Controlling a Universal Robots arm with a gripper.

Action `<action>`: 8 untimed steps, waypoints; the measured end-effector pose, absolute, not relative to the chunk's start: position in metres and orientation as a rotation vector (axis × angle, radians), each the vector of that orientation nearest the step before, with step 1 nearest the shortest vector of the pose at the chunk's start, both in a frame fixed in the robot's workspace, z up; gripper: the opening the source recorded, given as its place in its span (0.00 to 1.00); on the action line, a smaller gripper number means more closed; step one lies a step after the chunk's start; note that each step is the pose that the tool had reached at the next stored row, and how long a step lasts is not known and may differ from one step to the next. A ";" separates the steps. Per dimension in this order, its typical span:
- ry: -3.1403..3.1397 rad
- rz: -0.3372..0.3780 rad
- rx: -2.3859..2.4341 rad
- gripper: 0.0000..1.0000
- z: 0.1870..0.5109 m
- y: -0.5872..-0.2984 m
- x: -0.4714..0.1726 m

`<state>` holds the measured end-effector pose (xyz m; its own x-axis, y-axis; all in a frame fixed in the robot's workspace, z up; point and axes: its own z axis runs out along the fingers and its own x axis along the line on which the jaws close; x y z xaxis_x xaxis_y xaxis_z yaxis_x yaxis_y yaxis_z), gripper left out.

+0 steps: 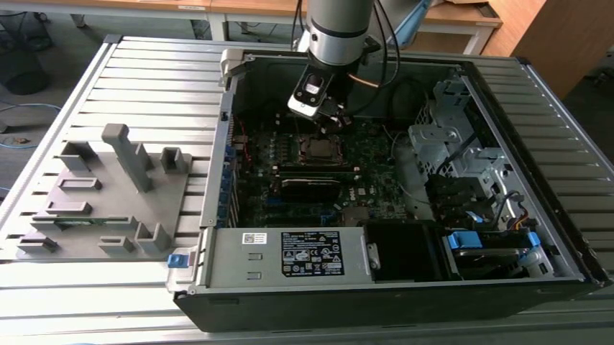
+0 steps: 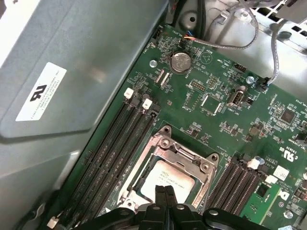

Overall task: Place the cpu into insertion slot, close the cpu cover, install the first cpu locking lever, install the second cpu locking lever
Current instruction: 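Close the cpu cover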

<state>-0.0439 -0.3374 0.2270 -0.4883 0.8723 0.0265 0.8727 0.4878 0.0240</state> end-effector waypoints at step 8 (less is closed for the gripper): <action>-2.725 -0.053 -1.540 0.11 0.227 -0.337 -0.044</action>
<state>-0.0439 -0.3374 0.2270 -0.5161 0.8561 0.0265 0.8565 0.5156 0.0239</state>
